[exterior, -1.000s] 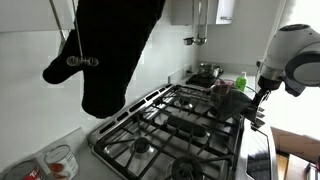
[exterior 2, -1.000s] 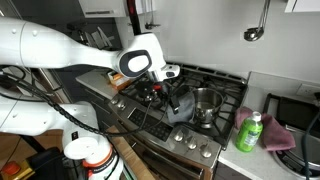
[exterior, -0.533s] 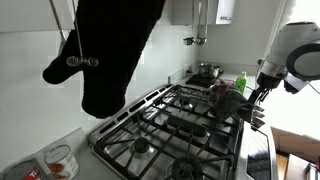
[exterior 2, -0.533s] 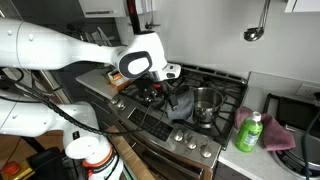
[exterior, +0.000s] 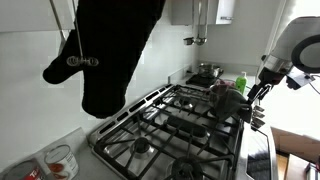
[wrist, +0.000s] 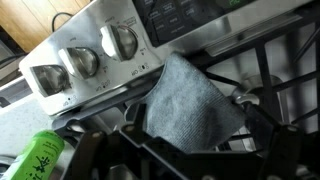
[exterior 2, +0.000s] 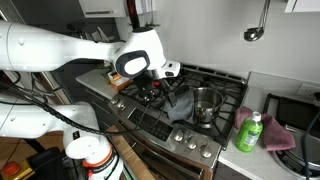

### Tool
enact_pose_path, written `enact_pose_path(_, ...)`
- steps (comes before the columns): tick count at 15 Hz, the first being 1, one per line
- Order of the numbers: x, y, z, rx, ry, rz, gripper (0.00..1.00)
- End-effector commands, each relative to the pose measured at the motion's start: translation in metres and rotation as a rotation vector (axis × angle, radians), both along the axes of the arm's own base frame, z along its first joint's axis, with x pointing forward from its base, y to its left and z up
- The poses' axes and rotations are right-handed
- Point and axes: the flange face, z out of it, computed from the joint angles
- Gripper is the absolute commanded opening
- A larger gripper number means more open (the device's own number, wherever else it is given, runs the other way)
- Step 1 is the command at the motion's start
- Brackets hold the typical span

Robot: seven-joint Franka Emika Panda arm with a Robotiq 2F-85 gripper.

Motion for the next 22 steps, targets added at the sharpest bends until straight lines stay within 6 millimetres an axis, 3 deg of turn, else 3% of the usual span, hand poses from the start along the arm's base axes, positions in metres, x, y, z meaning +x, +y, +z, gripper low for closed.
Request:
enact_pose_path(1, -0.003, 0.004, 0.019, 0.026, -0.071, -0.039, 1.0)
enact_pose_path(8, 0.027, -0.007, 0.016, 0.038, -0.175, -0.211, 1.0)
enact_pose_path(16, 0.057, 0.001, -0.016, 0.077, -0.02, -0.268, 1.0)
enact_pose_path(20, 0.067, 0.002, -0.032, 0.075, 0.055, -0.277, 0.82)
enact_pose_path(21, 0.069, 0.002, -0.035, 0.075, 0.069, -0.278, 0.61)
enact_pose_path(22, 0.071, 0.003, -0.037, 0.074, 0.078, -0.278, 0.58)
